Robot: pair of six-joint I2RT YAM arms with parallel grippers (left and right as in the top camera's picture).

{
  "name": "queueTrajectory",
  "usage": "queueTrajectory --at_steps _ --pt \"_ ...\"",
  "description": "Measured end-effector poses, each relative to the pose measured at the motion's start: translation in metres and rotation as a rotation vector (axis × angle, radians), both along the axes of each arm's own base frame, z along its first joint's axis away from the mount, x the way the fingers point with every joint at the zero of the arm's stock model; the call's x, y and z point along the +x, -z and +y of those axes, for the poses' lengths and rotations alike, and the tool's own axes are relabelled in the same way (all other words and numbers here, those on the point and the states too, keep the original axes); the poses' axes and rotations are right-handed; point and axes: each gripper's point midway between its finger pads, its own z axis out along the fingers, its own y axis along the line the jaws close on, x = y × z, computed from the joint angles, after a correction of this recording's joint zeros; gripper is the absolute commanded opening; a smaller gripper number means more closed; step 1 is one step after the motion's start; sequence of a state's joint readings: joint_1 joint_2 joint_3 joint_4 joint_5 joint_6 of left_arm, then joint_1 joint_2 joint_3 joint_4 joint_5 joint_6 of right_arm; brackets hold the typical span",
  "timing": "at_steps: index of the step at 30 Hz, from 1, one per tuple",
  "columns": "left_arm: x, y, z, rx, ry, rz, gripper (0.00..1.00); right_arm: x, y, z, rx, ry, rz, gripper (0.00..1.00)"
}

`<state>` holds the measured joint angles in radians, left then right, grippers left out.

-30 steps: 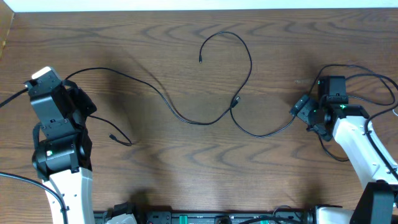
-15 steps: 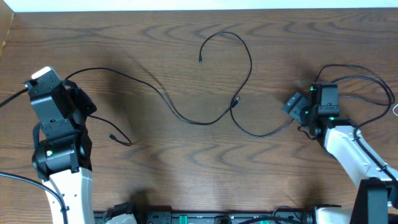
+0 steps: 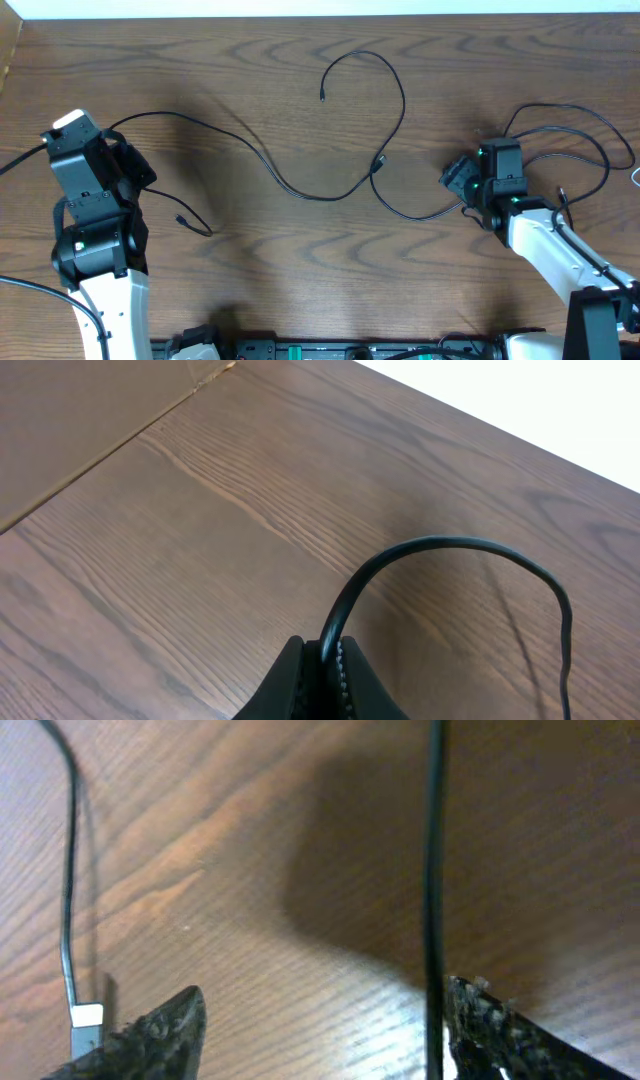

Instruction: Untangle cables

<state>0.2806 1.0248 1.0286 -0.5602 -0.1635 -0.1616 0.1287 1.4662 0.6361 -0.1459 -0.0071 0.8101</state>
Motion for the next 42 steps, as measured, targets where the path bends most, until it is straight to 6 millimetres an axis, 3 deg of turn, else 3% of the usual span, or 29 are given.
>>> queueTrajectory --at_steps 1,2,5,6,15,17,21,25,28,32,36,39,42 --pt "0.000 0.000 0.000 0.000 0.000 0.000 0.08 -0.002 0.002 0.000 0.003 0.005 0.006 0.70" --pt "0.000 0.000 0.000 0.000 0.000 0.000 0.08 -0.004 0.004 -0.001 0.003 0.011 0.011 0.59" --pt "0.000 0.000 0.000 0.000 0.000 0.001 0.08 -0.005 0.006 0.000 0.012 0.020 0.009 0.19" --pt "0.000 0.000 0.000 0.000 0.000 0.001 0.07 -0.001 0.003 0.000 0.020 0.022 -0.007 0.01" --pt "-0.001 0.001 0.000 -0.001 0.000 0.004 0.08 0.034 -0.037 0.028 0.155 -0.054 -0.167 0.01" --pt "-0.001 0.001 0.000 -0.001 0.000 0.005 0.08 0.045 -0.059 0.033 0.178 -0.076 -0.216 0.01" --pt "-0.001 0.001 0.000 -0.002 0.000 0.007 0.07 0.073 -0.133 0.029 0.177 -0.116 -0.387 0.01" --pt "-0.002 0.002 -0.001 -0.004 0.000 0.012 0.08 0.092 -0.245 -0.014 0.103 -0.070 -0.606 0.01" --pt "-0.002 0.003 -0.001 -0.004 0.000 0.012 0.07 0.087 -0.324 -0.073 0.011 0.053 -0.743 0.01" --pt "-0.002 0.003 -0.001 -0.004 0.000 0.012 0.08 0.059 -0.393 -0.155 -0.118 0.243 -0.847 0.01" --pt "-0.002 0.003 -0.001 -0.004 0.000 0.012 0.08 0.027 -0.421 -0.222 -0.219 0.412 -0.876 0.01" --pt "-0.002 0.002 -0.001 -0.004 0.000 0.012 0.08 0.002 -0.421 -0.264 -0.275 0.524 -0.859 0.01" --pt "-0.002 0.003 -0.001 -0.004 0.000 0.012 0.08 -0.016 -0.416 -0.291 -0.306 0.600 -0.832 0.01"
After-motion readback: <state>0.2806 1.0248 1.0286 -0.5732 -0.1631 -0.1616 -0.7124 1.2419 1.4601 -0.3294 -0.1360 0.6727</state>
